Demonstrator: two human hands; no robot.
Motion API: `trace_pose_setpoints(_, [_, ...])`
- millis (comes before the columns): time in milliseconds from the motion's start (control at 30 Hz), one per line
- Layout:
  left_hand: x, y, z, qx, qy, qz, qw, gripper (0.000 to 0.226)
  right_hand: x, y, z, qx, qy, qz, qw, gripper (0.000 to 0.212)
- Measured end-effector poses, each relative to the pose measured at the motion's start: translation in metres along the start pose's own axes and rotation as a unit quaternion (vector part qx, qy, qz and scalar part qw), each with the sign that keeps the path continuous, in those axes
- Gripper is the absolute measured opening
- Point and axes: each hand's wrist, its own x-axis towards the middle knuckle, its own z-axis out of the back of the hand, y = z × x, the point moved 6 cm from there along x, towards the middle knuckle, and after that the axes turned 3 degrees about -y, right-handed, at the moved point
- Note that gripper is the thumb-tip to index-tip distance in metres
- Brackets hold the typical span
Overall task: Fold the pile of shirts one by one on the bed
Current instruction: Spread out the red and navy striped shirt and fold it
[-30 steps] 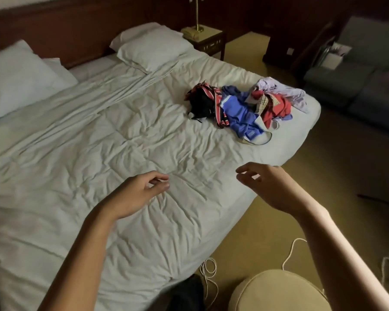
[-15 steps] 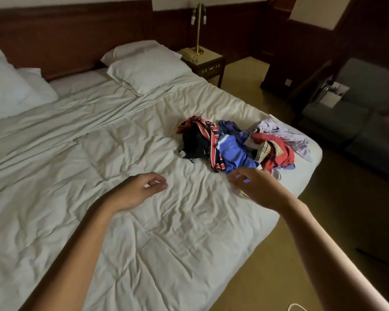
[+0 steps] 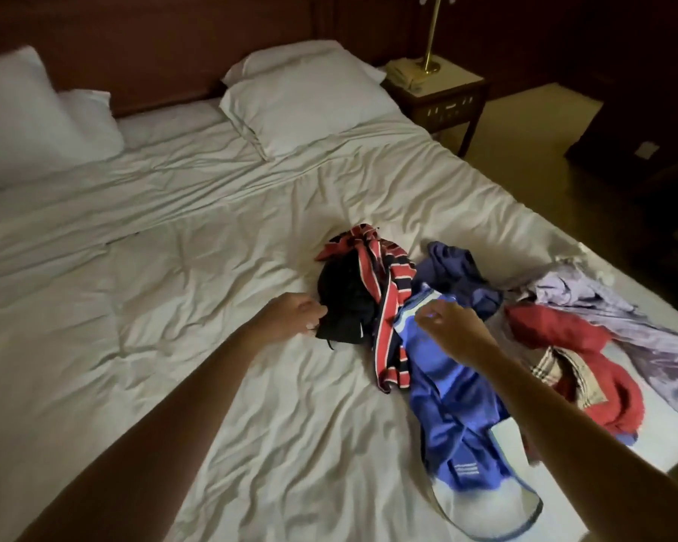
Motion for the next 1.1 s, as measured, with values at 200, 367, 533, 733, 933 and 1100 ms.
trace_pose_setpoints(200, [0.151, -0.024, -0.061, -0.013, -0.145, -0.011, 0.989, 0.033, 0.15, -0.043, -0.029, 0.054, -0.062, 0.009, 0.997, 0.029])
trace_pose_setpoints(367, [0.199, -0.015, -0.089, 0.078, -0.206, -0.007, 0.975, 0.037, 0.201, -0.033, -0.075, 0.025, -0.062, 0.006, 0.998, 0.07])
trace_pose_setpoints(533, [0.179, 0.003, -0.087, 0.023, -0.213, -0.009, 0.977, 0.021, 0.199, -0.024, -0.076, 0.008, -0.144, 0.04, 0.989, 0.036])
trace_pose_setpoints(733, [0.099, -0.037, -0.032, -0.375, -0.189, -0.071, 0.905, 0.011, 0.15, 0.029, -0.014, 0.278, -0.151, 0.106, 0.943, 0.013])
trace_pose_setpoints(933, [-0.032, -0.078, 0.099, -0.462, -0.216, -0.187, 0.84, 0.02, 0.037, 0.164, 0.058, 0.402, -0.098, 0.228, 0.882, 0.013])
trace_pose_setpoints(1100, [-0.188, -0.062, 0.22, -0.365, -0.28, -0.254, 0.851, 0.01, -0.092, 0.301, 0.074, 0.349, -0.053, 0.339, 0.872, 0.015])
